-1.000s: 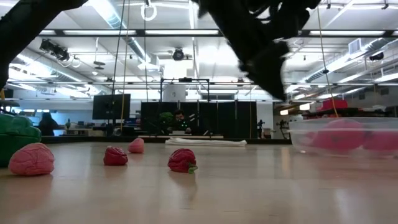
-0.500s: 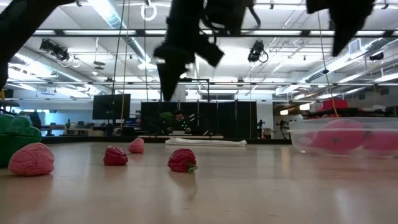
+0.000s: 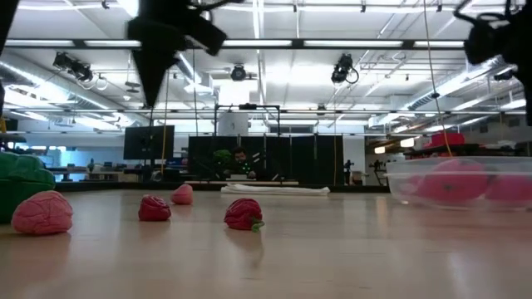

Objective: Pick and placing Produce into tupperware
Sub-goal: Move the transparent bin to the center of the table

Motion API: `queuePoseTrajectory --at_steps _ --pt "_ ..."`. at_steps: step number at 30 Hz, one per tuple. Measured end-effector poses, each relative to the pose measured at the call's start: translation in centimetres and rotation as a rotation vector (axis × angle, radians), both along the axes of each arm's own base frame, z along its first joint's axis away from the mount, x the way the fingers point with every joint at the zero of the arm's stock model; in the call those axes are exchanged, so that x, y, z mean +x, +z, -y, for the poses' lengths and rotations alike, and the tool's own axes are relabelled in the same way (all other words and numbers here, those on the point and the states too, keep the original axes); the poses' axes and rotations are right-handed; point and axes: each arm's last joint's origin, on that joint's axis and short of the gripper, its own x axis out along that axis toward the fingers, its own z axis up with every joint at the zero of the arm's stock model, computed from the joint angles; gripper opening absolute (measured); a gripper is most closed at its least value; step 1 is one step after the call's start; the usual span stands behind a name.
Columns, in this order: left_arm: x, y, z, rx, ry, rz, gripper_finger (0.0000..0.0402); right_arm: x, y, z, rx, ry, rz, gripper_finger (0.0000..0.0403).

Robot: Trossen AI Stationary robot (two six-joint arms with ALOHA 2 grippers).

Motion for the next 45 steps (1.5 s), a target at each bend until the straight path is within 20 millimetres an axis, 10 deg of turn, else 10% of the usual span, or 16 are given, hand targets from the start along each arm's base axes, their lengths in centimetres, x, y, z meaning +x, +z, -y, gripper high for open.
queuePoseTrajectory --at_steps 9,45 --pt "-3.5 -2.6 1.3 0.026 0.085 0.053 0.0004 0.0 -2.4 -0.1 0.009 -0.052 -0.021 0.0002" --pt "-3.2 -2.9 1.3 0.046 0.05 0.102 0.0014 5.0 -7.6 -0.4 0.093 0.137 -0.244 0.0001"
